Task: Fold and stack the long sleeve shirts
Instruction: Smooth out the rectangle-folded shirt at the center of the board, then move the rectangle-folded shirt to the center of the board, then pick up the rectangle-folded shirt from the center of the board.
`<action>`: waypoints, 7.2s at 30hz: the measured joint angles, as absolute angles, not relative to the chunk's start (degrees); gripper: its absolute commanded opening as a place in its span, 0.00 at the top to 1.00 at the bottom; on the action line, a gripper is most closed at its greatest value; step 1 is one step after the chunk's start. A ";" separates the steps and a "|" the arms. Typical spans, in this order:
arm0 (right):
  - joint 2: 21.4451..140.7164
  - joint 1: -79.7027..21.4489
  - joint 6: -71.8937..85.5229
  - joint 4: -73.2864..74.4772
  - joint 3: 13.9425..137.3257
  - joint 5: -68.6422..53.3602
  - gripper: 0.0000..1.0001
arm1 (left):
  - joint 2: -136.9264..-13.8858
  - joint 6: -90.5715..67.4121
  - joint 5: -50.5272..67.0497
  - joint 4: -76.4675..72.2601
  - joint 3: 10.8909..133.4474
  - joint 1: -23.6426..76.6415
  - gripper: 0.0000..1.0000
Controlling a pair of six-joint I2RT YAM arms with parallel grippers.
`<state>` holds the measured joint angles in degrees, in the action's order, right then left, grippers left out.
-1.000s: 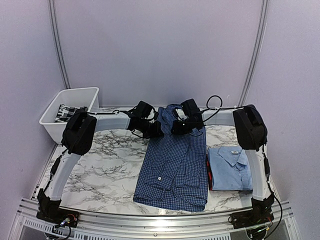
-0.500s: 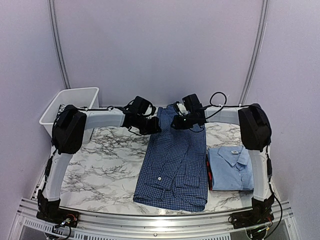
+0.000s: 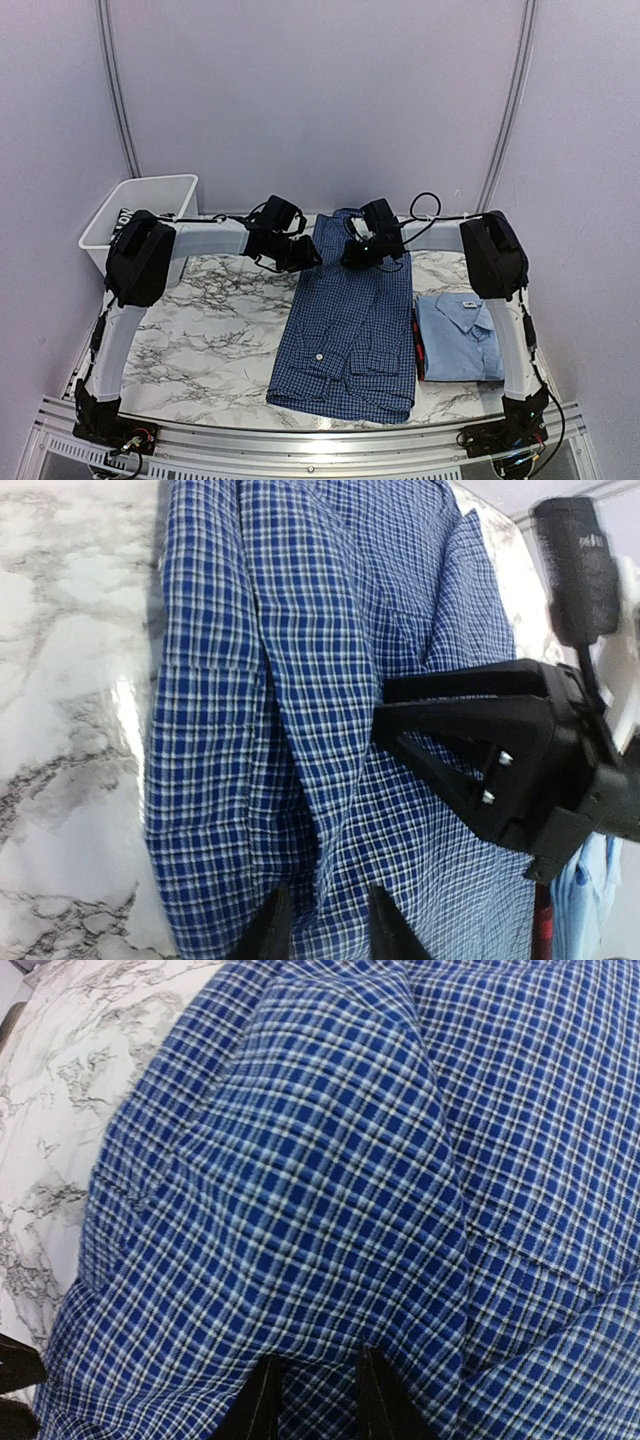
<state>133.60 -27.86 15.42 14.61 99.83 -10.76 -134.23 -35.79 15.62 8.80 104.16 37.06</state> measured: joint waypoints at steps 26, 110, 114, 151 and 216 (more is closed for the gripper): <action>114.32 -22.57 16.14 13.56 83.53 -9.76 0.55 | -148.00 -30.33 6.55 11.53 125.58 33.78 0.49; 71.70 -60.93 48.05 12.23 26.74 5.45 0.87 | -83.88 -67.37 -1.04 -6.59 31.00 62.65 0.88; 72.64 -63.88 49.95 11.46 26.79 5.72 1.00 | -84.62 -70.02 -2.07 -7.29 30.87 64.36 0.95; 77.73 -55.31 48.82 8.10 31.94 -1.48 0.33 | -83.53 -50.74 3.99 10.72 38.87 49.91 0.37; 77.76 -50.41 51.70 1.41 38.68 -7.92 1.00 | -79.22 -57.45 14.37 2.46 43.55 51.57 1.00</action>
